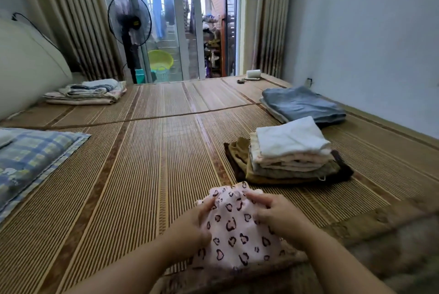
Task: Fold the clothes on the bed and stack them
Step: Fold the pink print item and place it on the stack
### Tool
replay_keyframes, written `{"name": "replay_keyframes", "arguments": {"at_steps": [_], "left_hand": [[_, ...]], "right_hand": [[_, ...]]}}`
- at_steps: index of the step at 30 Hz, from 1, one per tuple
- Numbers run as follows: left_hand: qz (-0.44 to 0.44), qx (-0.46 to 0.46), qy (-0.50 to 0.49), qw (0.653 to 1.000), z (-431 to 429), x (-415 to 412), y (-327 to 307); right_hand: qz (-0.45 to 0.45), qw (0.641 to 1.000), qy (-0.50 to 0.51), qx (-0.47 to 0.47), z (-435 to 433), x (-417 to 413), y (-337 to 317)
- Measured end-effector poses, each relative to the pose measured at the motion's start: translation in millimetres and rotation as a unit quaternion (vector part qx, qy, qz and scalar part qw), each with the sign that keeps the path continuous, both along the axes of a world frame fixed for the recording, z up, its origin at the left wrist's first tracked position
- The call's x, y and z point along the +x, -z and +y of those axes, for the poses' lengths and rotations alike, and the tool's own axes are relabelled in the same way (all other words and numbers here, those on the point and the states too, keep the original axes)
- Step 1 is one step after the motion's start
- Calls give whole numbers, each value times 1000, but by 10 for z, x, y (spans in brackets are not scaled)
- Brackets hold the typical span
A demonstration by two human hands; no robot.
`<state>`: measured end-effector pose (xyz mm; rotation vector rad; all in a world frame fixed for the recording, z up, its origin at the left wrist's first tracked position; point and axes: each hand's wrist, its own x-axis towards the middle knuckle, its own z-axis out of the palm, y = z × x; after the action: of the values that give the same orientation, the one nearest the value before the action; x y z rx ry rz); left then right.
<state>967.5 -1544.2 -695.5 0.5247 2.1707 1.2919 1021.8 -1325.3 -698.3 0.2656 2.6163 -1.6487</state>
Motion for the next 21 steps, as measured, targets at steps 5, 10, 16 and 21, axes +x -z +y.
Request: {"name": "replay_keyframes", "arguments": {"at_steps": [5, 10, 16, 21], "left_hand": [[54, 33, 42, 997, 627, -145, -409], [110, 64, 72, 989, 1272, -627, -733], [84, 53, 110, 989, 1662, -1468, -608], [36, 22, 116, 992, 1623, -1827, -803]], "right_hand": [[76, 995, 68, -16, 595, 148, -406], [121, 983, 126, 50, 1104, -194, -852], [73, 972, 172, 143, 1405, -842, -888], [26, 973, 189, 131, 1318, -1230, -1010]]}}
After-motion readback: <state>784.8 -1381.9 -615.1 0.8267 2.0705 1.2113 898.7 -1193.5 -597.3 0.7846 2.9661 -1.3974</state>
